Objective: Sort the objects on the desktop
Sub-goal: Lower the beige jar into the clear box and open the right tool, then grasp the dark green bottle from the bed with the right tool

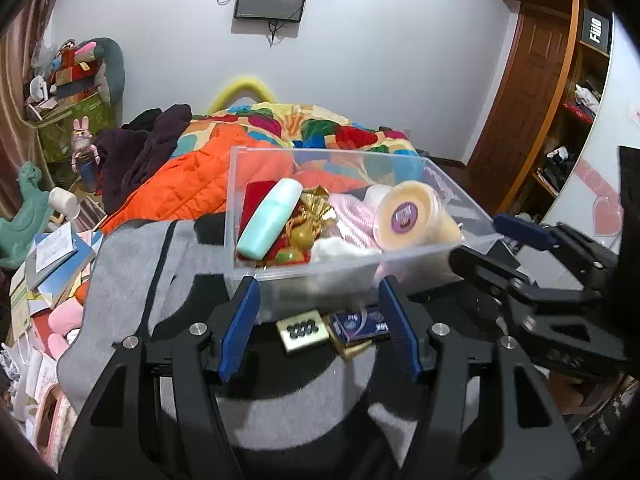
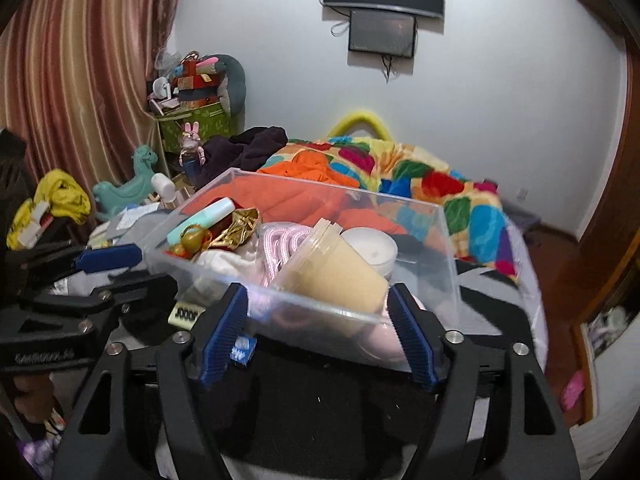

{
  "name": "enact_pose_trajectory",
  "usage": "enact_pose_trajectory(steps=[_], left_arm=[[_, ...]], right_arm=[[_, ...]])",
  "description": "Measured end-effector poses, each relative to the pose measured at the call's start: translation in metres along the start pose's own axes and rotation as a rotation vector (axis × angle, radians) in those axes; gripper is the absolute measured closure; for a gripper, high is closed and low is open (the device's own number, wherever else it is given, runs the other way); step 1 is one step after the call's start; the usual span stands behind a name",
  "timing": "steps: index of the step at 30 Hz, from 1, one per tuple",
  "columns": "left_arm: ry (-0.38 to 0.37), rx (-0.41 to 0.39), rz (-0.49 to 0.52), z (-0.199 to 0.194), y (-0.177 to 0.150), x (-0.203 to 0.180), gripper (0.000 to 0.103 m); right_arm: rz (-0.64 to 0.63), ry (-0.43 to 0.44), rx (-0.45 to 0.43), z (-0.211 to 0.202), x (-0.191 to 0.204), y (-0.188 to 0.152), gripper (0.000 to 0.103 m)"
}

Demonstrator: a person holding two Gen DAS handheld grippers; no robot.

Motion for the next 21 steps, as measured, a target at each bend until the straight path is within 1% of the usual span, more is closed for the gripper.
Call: enact_pose_trajectory(steps=[1, 5, 10, 12, 15, 16, 19, 21], left_arm=[[-0.001, 0.004, 0.000, -0.002, -0.003, -0.001, 0.042], [-0.007, 0.022, -0.005, -0.010, -0.013, -0.005, 0.040], [0.004, 0.048, 0.002, -0.022, -0.031, -0.010, 0.037], [0.007, 0.053, 0.000, -0.029, -0.040, -0.011, 0.033], [0.016, 0.057, 0.000, -0.039, -0.051, -0.013, 0.031], [0.020, 0.060, 0.000, -0.042, -0.054, -0.013, 0.030], [0.031, 0.081, 0.007, -0.045, -0.064, -0.013, 0.029], [0.043, 0.094, 0.009, -0.045, -0.070, -0.014, 0.028]], right_arm=[[-0.013, -0.004, -0.006, -0.005, 0.001, -0.002, 0.028], [-0.038, -0.007, -0.011, -0.023, 0.001, -0.018, 0.027], [-0.063, 0.055, 0.035, -0.044, 0.002, -0.049, 0.027], [-0.080, 0.108, 0.081, -0.052, 0.004, -0.069, 0.027], [-0.130, 0.182, 0.152, -0.062, 0.010, -0.099, 0.027], [-0.143, 0.196, 0.169, -0.066, 0.012, -0.108, 0.027], [-0.187, 0.250, 0.264, -0.069, 0.021, -0.144, 0.027], [-0.209, 0.264, 0.326, -0.070, 0.027, -0.168, 0.027]])
Point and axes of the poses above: each gripper's, at about its wrist camera, not at the fingertips, and z roughly the way its jaws point, x to its left, y to its top, the point moved 5 cm from there along z, roughly the way its jaws point, and after that the axes turned 10 degrees about z, right-handed, at the moved point
